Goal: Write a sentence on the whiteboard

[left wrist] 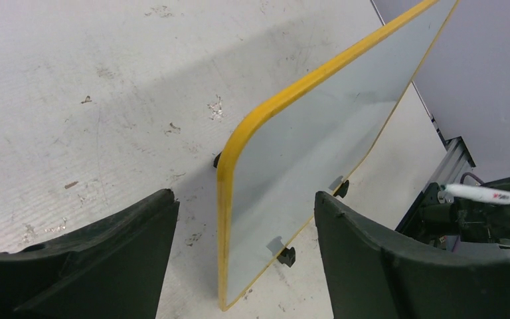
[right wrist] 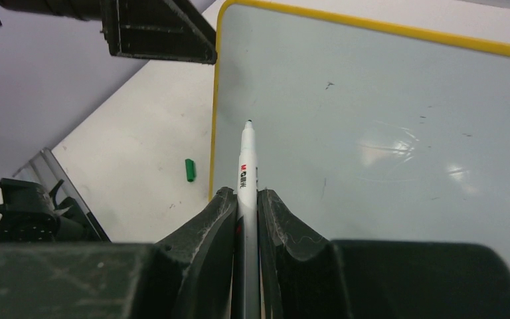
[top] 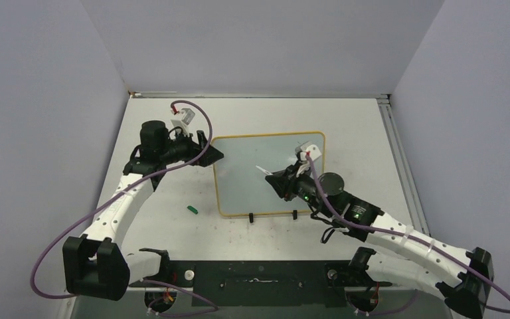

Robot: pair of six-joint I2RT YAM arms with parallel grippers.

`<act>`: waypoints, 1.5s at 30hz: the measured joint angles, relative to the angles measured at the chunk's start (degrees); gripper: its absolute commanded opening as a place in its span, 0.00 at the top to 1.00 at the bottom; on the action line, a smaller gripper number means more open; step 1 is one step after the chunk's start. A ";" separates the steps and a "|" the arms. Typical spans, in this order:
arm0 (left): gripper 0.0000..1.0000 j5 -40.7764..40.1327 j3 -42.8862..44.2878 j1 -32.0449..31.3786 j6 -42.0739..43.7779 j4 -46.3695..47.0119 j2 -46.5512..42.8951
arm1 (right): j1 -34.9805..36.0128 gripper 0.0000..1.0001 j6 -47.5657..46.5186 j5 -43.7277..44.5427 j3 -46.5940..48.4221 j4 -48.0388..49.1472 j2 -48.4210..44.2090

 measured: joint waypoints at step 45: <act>1.00 6.64 0.28 2.78 4.66 7.98 4.02 | 12.28 0.95 -15.50 22.95 15.37 18.10 33.07</act>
